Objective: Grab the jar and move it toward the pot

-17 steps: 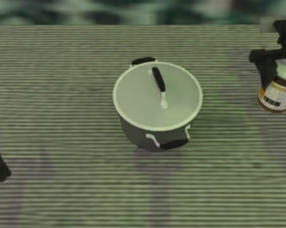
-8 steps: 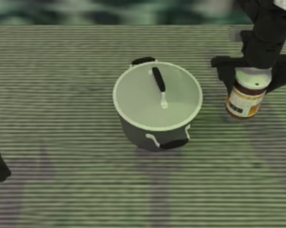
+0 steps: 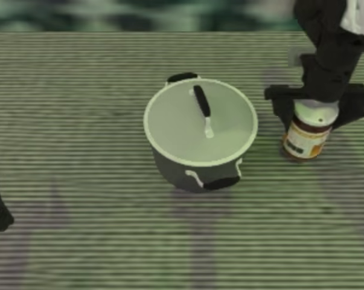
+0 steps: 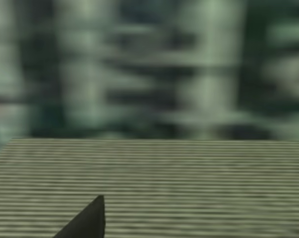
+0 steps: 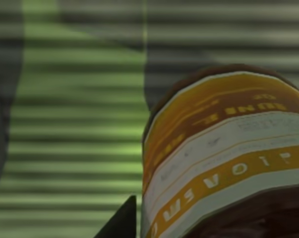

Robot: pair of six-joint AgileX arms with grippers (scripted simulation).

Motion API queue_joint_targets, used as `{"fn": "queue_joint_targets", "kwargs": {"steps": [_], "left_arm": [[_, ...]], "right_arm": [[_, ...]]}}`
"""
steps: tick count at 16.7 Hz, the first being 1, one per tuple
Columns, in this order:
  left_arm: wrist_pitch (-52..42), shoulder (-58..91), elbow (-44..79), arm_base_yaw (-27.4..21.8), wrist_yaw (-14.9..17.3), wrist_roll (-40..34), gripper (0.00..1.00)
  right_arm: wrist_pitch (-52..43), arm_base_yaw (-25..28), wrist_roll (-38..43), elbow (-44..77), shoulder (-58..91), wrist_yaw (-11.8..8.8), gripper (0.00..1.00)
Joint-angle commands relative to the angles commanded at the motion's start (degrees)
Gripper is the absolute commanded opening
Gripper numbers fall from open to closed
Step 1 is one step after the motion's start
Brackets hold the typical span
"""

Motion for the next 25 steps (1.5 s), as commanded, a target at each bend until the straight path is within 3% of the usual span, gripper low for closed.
{"fn": "queue_joint_targets", "kwargs": {"steps": [6,19,25], "left_arm": [[0.0,0.0,0.0,0.0,0.0,0.0,1.0],[0.0,0.0,0.0,0.0,0.0,0.0,1.0],[0.0,0.0,0.0,0.0,0.0,0.0,1.0]], "right_arm": [[2.6,0.1,0.1,-2.3,0.8,0.0,0.0],[2.6,0.1,0.1,-2.3,0.8,0.0,0.98],[2.6,0.1,0.1,-2.3,0.8,0.0,1.0]]}}
